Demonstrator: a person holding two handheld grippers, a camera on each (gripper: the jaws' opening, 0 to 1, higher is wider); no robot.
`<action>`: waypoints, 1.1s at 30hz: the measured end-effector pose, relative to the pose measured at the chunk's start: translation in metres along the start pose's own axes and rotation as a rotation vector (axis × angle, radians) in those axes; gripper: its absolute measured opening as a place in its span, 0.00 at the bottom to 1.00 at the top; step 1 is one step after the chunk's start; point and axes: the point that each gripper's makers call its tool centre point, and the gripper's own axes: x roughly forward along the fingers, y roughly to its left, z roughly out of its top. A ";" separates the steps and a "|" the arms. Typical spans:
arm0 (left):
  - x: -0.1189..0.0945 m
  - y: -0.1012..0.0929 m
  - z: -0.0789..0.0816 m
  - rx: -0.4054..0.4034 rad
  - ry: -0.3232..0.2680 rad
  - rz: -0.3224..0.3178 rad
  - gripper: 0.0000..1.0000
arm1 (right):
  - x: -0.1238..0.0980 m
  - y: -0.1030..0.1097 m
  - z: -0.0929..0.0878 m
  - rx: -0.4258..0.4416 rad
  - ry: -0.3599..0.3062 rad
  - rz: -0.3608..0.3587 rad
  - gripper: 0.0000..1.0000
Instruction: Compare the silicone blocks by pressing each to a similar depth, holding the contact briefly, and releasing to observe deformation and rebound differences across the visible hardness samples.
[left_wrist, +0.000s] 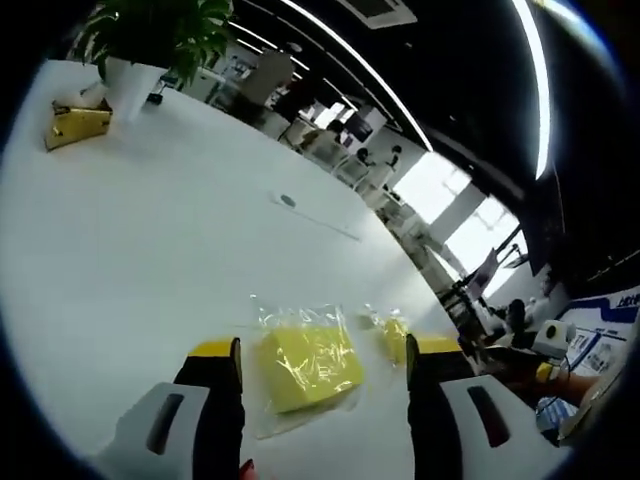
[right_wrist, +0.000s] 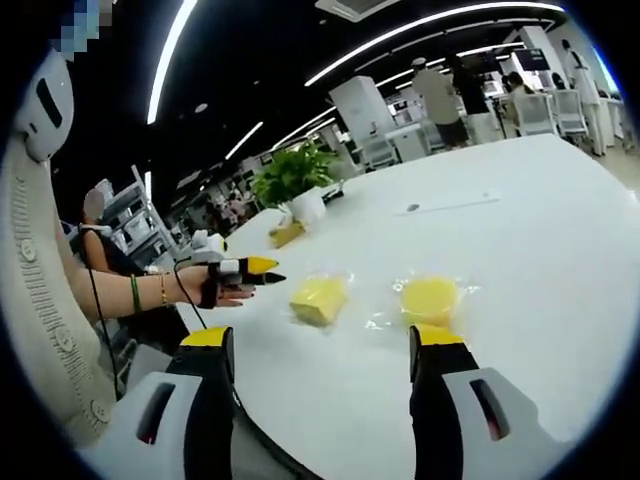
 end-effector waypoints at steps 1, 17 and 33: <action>0.004 0.004 0.001 -0.017 -0.003 -0.001 0.64 | 0.001 0.000 -0.001 0.003 0.006 0.000 0.66; 0.044 0.037 -0.004 -0.290 -0.022 -0.107 0.44 | 0.010 -0.012 -0.005 0.007 0.052 -0.040 0.66; 0.064 0.039 -0.013 -0.353 0.005 -0.166 0.17 | 0.012 -0.014 -0.008 0.011 0.065 -0.049 0.64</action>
